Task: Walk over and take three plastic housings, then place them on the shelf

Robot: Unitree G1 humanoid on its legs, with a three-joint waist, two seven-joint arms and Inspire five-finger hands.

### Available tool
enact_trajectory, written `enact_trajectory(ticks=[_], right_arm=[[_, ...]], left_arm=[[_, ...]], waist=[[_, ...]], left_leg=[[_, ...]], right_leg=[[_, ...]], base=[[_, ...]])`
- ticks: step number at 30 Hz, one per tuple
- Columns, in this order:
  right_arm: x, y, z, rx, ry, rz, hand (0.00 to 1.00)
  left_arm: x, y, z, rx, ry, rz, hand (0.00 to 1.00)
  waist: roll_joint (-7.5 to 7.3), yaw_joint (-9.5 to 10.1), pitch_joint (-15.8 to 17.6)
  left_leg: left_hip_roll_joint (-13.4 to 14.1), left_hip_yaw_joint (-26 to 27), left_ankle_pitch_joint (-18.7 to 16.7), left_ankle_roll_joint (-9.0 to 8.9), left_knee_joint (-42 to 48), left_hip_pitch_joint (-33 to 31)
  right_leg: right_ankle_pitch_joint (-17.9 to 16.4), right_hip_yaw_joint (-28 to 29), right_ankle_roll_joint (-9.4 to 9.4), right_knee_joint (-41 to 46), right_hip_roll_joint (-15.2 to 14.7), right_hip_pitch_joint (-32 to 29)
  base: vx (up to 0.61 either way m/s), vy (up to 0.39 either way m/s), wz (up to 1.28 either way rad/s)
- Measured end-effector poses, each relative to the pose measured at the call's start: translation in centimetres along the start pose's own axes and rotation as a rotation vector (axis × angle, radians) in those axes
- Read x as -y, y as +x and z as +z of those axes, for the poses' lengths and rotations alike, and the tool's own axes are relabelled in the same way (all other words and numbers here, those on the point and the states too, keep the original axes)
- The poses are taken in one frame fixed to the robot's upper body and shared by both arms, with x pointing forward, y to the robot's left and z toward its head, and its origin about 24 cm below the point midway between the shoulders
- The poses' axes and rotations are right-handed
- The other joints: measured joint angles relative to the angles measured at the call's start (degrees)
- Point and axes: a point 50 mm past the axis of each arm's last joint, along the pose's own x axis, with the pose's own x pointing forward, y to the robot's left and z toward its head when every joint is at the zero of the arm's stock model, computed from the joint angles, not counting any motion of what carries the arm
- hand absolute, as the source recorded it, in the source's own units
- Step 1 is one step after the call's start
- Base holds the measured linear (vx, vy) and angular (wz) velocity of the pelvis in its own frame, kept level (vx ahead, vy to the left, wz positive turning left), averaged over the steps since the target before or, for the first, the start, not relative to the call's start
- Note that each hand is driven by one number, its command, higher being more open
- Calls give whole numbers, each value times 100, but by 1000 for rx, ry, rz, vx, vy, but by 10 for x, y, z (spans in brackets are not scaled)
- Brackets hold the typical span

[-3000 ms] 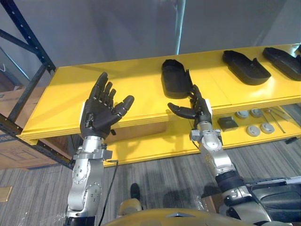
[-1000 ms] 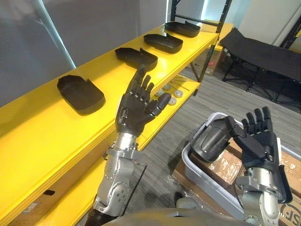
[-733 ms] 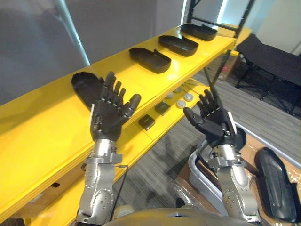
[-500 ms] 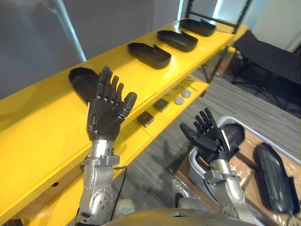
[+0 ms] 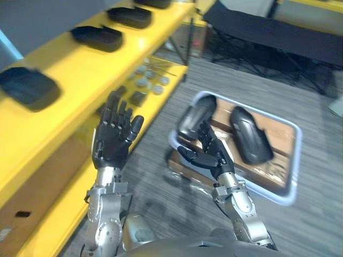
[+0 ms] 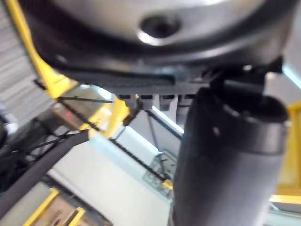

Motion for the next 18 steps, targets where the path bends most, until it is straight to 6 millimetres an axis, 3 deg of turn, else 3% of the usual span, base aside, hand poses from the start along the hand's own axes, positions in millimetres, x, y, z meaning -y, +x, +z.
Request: enact_trajectory(ticks=[1, 2, 3, 4, 6, 8, 9, 11, 12, 16, 18], right_arm=[[10, -8, -5, -36, -30, -21, 100], [27, -19, -9, -68, -65, -68, 100], [39, -24, -9, -78, -85, -126, 100], [47, -26, -7, -75, -92, -167, 100], [68, -28, 2, -31, -111, -295, 100], [73, -23, 11, 13, -128, -334, 100], [74, -16, 17, 43, -139, -346, 100], [74, -1, 28, 94, -163, -361, 100], [74, 7, 33, 118, -170, -384, 100], [79, 21, 24, 88, -164, -477, 100], [97, 25, 18, 48, -166, -586, 100]], left_arm=[[5, -6, -12, -67, -28, -11, 100], [13, -11, -26, -136, -56, -48, 100], [18, -13, -33, -170, -68, -76, 100], [21, -13, -35, -178, -74, -94, 100], [25, -13, -35, -177, -83, -137, 100], [24, -14, -34, -178, -76, -134, 100], [23, -14, -34, -185, -69, -134, 100], [20, -15, -34, -206, -57, -138, 100], [20, -14, -34, -226, -51, -158, 100], [18, -13, -33, -270, 26, -224, 100], [19, -6, -29, -267, 56, -263, 100]], waist=[[-25, -103, 10], [-101, -118, 57], [-61, -116, 32], [-42, -123, 20], [7, -153, -12], [85, -89, -63], [112, -39, -81], [176, 54, -138], [163, 90, -154], [-147, 183, -148], [-264, 246, -75]], left_leg=[[13, -24, 623, 342, -135, -41], [-52, 14, 740, 232, 30, -55], [-244, 50, 503, 57, 185, -38], [-421, 92, 304, 28, 248, -14], [-996, 186, -425, -57, 209, 170], [-1294, 42, -860, -48, 110, 251], [-1505, -210, -1144, -88, -64, 307], [-1634, -306, -1343, -32, -547, 542], [-1735, -245, -1327, -160, -792, 618], [-2069, -171, -1302, -104, -789, 528], [-2153, -248, -1319, -60, -636, 325]], right_leg=[[-7, -103, -160, -49, 76, 48], [9, -108, -330, -155, 79, 117], [67, -99, -428, -263, 119, 122], [112, -81, -498, -339, 131, 105], [399, 88, -621, -726, 209, 78], [653, 233, -660, -1083, 358, 70], [802, 324, -660, -1249, 415, 42], [939, 432, -594, -1313, 442, -100], [1015, 498, -508, -1341, 405, -211], [1265, 487, -306, -1659, 63, -210], [1391, 362, -276, -1770, -20, -220]], base=[[-124, -493, 21], [-99, -351, -1], [-97, -307, -21], [-80, -208, -30], [-61, -137, -37], [-32, -53, -44], [-31, 2, -47], [-76, 98, -41], [-105, 134, -30], [-71, 160, -5], [-51, 99, 20]])
